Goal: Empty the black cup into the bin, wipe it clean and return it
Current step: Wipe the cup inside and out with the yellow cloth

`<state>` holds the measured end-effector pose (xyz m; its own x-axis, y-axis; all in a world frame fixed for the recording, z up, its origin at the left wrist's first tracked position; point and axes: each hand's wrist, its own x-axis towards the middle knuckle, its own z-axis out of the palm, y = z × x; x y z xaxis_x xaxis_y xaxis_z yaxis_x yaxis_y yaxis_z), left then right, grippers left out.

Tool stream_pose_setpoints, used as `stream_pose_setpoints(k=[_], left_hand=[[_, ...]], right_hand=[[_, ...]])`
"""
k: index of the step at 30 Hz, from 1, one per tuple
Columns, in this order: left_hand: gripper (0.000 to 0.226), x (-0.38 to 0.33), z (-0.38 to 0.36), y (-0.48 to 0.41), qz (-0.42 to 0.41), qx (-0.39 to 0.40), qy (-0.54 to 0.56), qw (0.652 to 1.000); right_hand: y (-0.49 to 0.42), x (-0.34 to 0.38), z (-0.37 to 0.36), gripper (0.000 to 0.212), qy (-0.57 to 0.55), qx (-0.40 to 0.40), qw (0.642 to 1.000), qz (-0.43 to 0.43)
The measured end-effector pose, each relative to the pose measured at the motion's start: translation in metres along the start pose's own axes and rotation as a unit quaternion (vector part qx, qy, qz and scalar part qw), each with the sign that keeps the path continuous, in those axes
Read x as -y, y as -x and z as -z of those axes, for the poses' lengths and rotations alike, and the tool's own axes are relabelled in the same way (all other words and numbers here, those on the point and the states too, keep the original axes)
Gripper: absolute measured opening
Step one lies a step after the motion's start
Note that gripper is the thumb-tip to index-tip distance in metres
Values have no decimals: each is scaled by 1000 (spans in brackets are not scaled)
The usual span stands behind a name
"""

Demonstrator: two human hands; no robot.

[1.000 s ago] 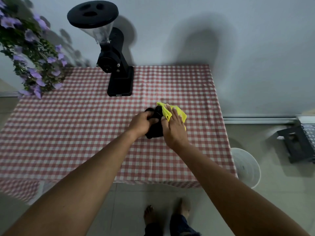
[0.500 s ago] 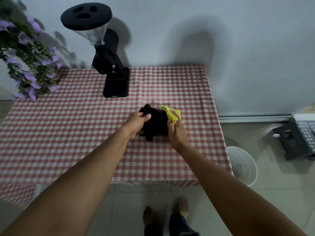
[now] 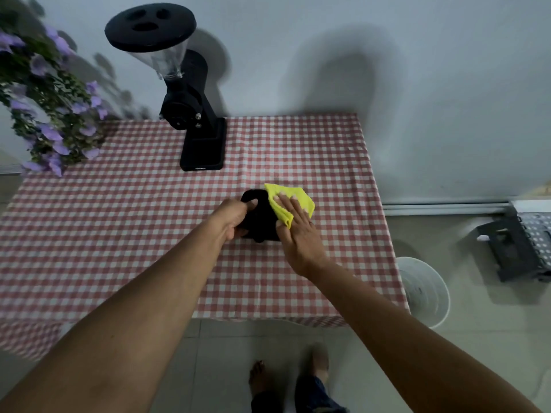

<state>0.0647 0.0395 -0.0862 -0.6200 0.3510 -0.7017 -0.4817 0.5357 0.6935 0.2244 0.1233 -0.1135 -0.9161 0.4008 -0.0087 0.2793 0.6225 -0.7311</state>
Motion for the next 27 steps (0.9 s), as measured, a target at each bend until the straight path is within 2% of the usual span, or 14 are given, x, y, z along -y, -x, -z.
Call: stream_pose_setpoints(k=[2,6,7,11,14,16,18,21,23,25,27], left_hand=[[47,0,1,-2,3,-3,2,1000],[57,-2,2,-3,24,-2,13,1000],[55,-4,2,-1,29,-4,14,999],[38,-8,0,0,36,-20,14,999],[42,-7,1,-4,40,-44,20,998],[51,-7,2,-6,9,-93,-19,995],[59,-7,4,-2,-65,-123,-65,988],[69,-5,11,7,-171,-57,-125,976],[76,3,20,12,-192,-7,-195,962],[82,15,25,12,-193,6,-218,957],[76,25,21,15,-207,-19,-182,961]], right_hand=[[2,-5,-4,51,6,-9,1000,18],[-7,-13,3,53,-29,-18,994,-100],[-8,-9,4,53,-21,-12,995,-96],[-2,5,-8,52,14,1,1000,27],[-8,-6,-10,56,-32,-39,998,-30],[-15,-10,-4,56,-71,-50,992,-87],[-20,-8,1,54,-93,-39,989,-111],[-24,0,7,52,-122,-24,985,-119],[-25,2,10,52,-141,-18,978,-153],[-24,2,10,48,-113,12,977,-180],[-22,2,6,48,-120,7,972,-202]])
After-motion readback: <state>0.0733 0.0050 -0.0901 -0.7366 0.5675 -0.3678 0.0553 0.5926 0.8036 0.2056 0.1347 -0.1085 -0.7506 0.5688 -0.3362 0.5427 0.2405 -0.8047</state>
